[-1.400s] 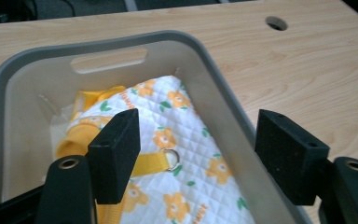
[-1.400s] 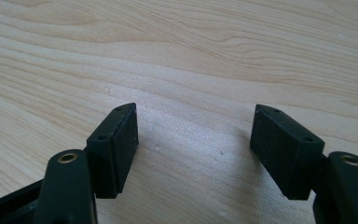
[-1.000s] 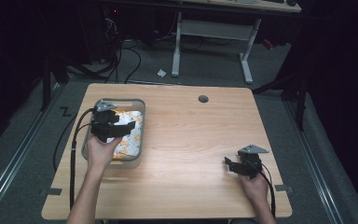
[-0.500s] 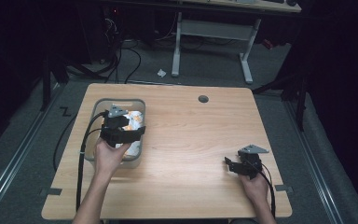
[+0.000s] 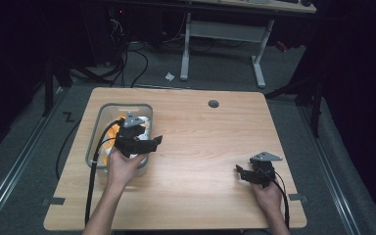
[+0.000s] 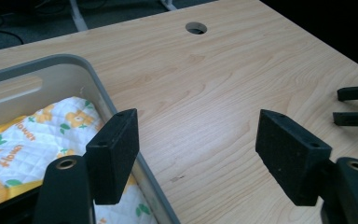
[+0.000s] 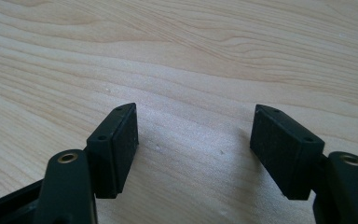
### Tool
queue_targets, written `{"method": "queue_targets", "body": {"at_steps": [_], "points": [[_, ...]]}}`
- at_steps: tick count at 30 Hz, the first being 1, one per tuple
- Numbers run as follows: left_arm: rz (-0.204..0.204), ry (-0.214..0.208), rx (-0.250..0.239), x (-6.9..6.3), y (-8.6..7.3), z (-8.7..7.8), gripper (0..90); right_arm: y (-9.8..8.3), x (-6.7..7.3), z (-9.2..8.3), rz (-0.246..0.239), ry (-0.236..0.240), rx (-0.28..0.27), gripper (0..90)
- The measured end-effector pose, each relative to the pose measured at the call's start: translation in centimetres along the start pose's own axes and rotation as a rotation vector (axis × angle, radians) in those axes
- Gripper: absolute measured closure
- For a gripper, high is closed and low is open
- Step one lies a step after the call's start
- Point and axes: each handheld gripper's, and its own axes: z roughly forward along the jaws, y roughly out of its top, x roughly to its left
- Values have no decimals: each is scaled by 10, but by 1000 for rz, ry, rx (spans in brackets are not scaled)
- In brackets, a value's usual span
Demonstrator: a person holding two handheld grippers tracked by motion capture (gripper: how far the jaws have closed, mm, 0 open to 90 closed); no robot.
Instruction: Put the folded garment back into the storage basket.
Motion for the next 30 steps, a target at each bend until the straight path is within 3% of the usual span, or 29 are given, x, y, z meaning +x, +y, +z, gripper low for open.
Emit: {"method": "queue_targets", "body": {"at_steps": [8,14,30], "points": [[18,-25,-11,-13,-3,1,311,0,0,0,0,0,0,326],[3,-44,-19,-18,-4,5,312,0,0,0,0,0,0,326],[12,-93,-17,-33,-9,14,311,0,0,0,-1,0,0,326]]}}
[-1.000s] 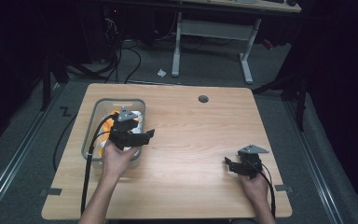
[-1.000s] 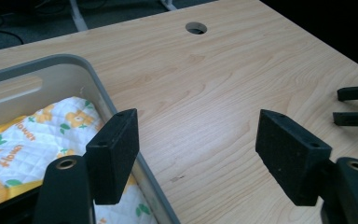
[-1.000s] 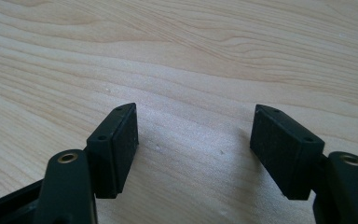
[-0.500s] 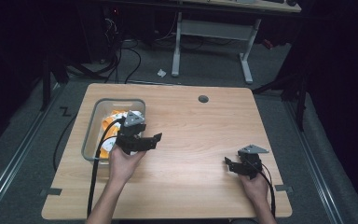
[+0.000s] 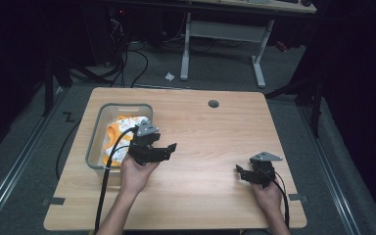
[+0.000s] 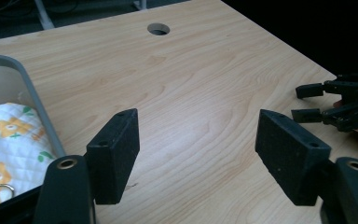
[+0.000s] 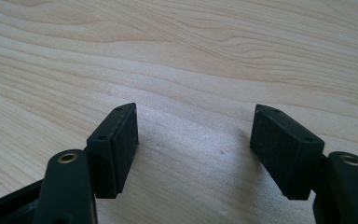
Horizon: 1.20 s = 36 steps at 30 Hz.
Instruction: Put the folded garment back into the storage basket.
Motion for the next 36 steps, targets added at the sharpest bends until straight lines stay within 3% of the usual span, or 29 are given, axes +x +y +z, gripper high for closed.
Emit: {"method": "queue_targets", "body": {"at_steps": [11,17,22,36], "points": [[-8,-13,-7,-5,-7,7,313,0,0,0,0,0,0,326],[-11,-23,8,-8,-12,13,313,0,0,0,0,0,0,326],[15,-31,33,-17,-15,21,329,0,0,0,0,0,0,326],[6,-68,55,-22,-28,34,329,0,0,0,0,1,0,327]]}}
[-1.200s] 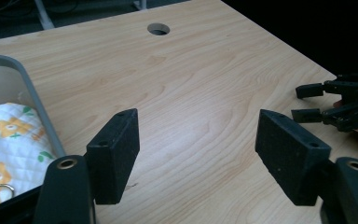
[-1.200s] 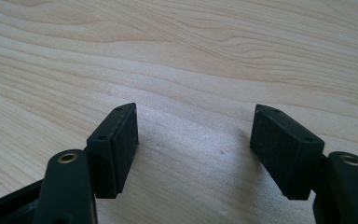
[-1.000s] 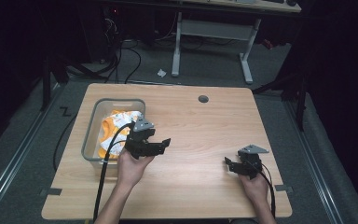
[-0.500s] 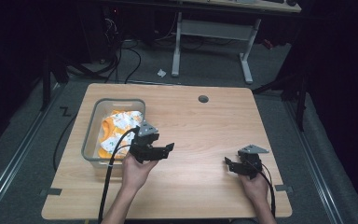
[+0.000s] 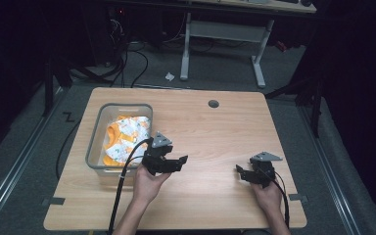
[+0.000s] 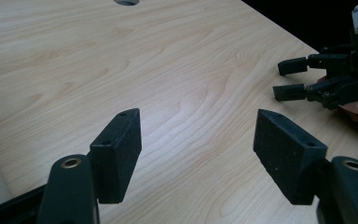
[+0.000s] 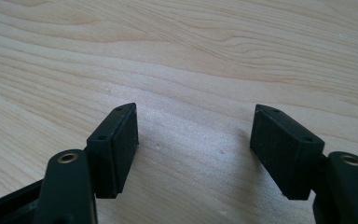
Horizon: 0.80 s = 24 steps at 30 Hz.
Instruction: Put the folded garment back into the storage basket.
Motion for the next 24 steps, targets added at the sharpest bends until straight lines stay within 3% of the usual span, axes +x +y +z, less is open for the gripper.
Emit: {"method": "queue_targets", "body": {"at_steps": [11,24], "points": [[-15,-30,17,-4,-10,13,325,0,0,0,0,0,0,327],[-29,-22,34,-5,-20,28,325,0,0,0,-1,0,0,326]]}}
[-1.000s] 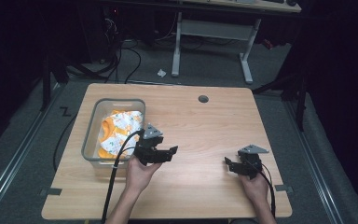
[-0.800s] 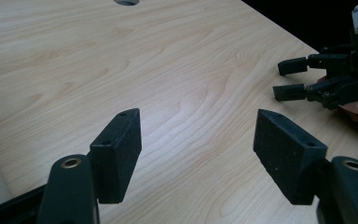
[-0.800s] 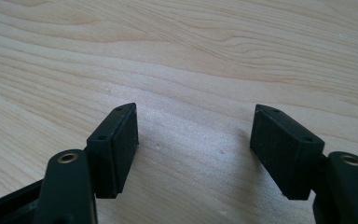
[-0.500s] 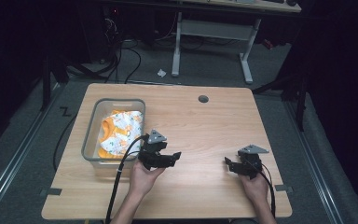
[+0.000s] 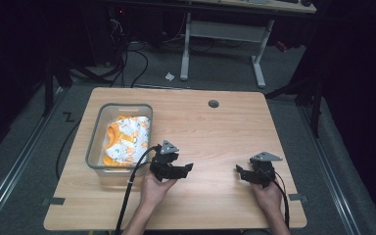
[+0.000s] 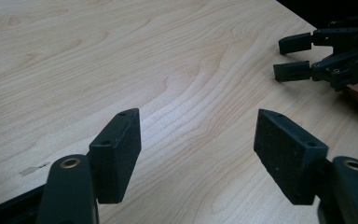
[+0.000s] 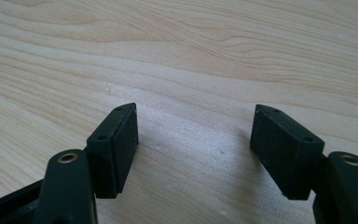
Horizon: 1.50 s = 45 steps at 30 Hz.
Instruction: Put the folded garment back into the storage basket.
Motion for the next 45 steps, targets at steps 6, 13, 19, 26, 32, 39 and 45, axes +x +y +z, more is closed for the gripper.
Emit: {"method": "queue_targets", "body": {"at_steps": [6,13,19,26,32,39,45], "points": [[-15,-6,13,3,-3,7,328,0,0,0,0,0,0,327],[-15,20,23,4,-8,18,329,0,0,0,-3,2,-1,326],[-15,36,31,7,-13,25,328,0,0,0,-3,2,-1,326],[5,64,43,6,-16,34,327,0,0,0,-3,2,-1,327],[19,80,56,8,-19,41,329,0,0,0,-3,2,-1,326],[30,102,68,9,-21,47,330,0,0,0,-3,2,-1,326],[46,132,73,13,-24,55,335,0,0,0,-2,2,-1,326]]}}
